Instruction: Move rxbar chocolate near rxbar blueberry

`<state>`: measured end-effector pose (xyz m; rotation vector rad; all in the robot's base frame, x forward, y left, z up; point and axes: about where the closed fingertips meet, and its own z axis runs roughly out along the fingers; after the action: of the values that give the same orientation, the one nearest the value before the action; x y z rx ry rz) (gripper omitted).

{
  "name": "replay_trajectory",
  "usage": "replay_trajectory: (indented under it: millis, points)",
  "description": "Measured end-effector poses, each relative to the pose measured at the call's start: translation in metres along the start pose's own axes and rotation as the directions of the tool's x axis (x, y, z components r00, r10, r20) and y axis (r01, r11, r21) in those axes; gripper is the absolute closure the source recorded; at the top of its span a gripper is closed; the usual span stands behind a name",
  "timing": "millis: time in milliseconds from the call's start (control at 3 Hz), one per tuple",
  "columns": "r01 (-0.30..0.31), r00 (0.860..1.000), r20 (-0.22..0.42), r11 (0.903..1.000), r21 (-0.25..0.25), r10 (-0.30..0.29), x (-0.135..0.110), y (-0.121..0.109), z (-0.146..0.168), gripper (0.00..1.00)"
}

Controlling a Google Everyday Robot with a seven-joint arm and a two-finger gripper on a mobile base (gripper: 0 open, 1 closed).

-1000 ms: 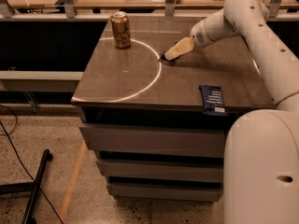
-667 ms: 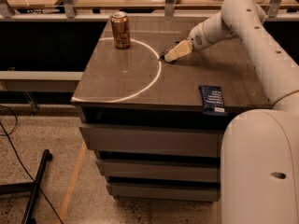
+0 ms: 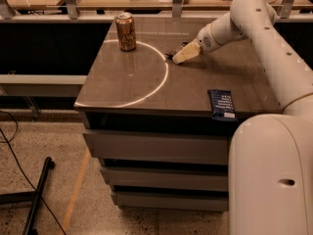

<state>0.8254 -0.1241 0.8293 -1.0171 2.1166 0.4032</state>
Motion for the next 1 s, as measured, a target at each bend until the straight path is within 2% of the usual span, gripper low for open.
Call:
replay_trajectory:
  millis: [333, 667, 1000]
  points:
    - [0.000, 1.000, 0.000, 1.0000, 0.000, 0.000, -0.0030, -0.0001, -0.0028, 0.87]
    - [0.000, 1.000, 0.000, 1.0000, 0.000, 0.000, -0.0042, -0.0001, -0.0040, 1.00]
    - [0.000, 1.000, 0.000, 1.0000, 0.000, 0.000, -0.0050, 0.0000, -0.0048, 1.00]
